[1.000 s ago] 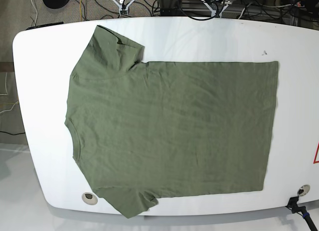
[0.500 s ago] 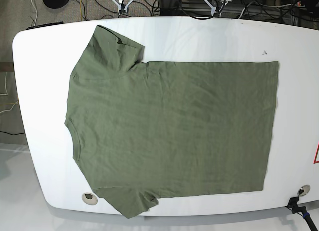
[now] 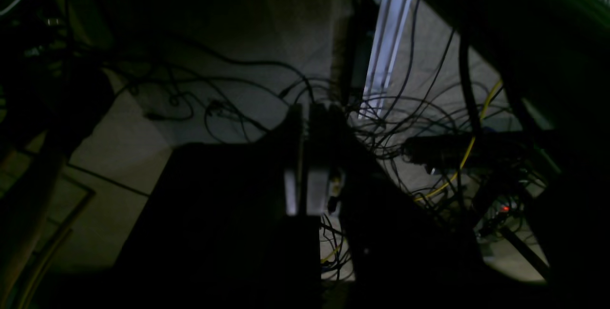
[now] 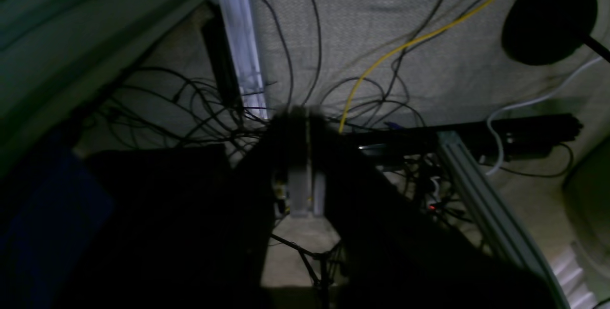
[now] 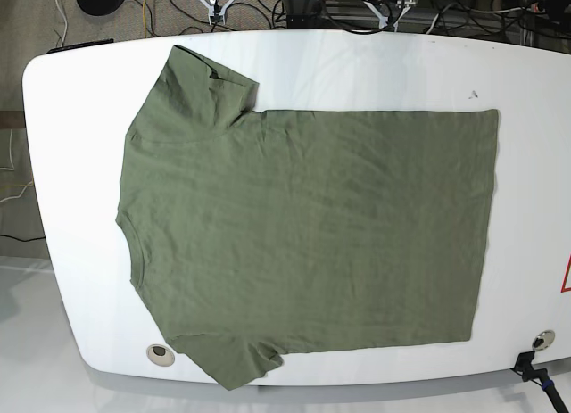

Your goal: Fold the T-shirt properly

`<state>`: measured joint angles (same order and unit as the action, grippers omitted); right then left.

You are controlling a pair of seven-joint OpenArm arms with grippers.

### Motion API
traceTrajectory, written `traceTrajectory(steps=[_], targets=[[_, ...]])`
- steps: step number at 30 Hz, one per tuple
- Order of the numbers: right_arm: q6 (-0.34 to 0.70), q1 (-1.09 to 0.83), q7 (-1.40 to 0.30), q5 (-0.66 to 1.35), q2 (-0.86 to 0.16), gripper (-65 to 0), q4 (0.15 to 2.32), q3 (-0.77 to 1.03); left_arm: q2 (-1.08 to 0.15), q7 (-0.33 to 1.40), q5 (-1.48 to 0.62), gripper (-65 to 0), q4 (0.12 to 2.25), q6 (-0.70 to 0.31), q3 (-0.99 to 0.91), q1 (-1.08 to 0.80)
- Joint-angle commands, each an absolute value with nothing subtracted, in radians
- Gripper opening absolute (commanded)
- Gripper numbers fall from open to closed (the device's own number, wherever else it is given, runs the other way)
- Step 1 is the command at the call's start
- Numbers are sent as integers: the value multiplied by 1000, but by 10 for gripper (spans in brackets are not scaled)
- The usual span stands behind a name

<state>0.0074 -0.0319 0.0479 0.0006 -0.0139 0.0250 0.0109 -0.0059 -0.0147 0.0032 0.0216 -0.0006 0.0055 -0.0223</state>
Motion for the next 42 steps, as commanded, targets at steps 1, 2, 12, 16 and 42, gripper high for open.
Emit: traceTrajectory(steps=[1, 2, 12, 16, 42], targets=[[9, -33, 46, 0, -18, -645, 26, 11, -5, -11, 5, -638, 19, -2, 3, -27], [11, -33, 47, 0, -19, -645, 27, 11, -5, -9, 4, -637, 21, 0, 4, -30], [10, -37, 52, -2, -21, -644, 28, 12, -3, -14, 0, -638, 21, -2, 6, -29], [11, -38, 54, -2, -21, -645, 28, 13, -3, -14, 2, -640, 20, 0, 4, -31], [3, -45, 71, 0, -18, -647, 25, 14, -5, -31, -4, -647, 36, -2, 2, -28]])
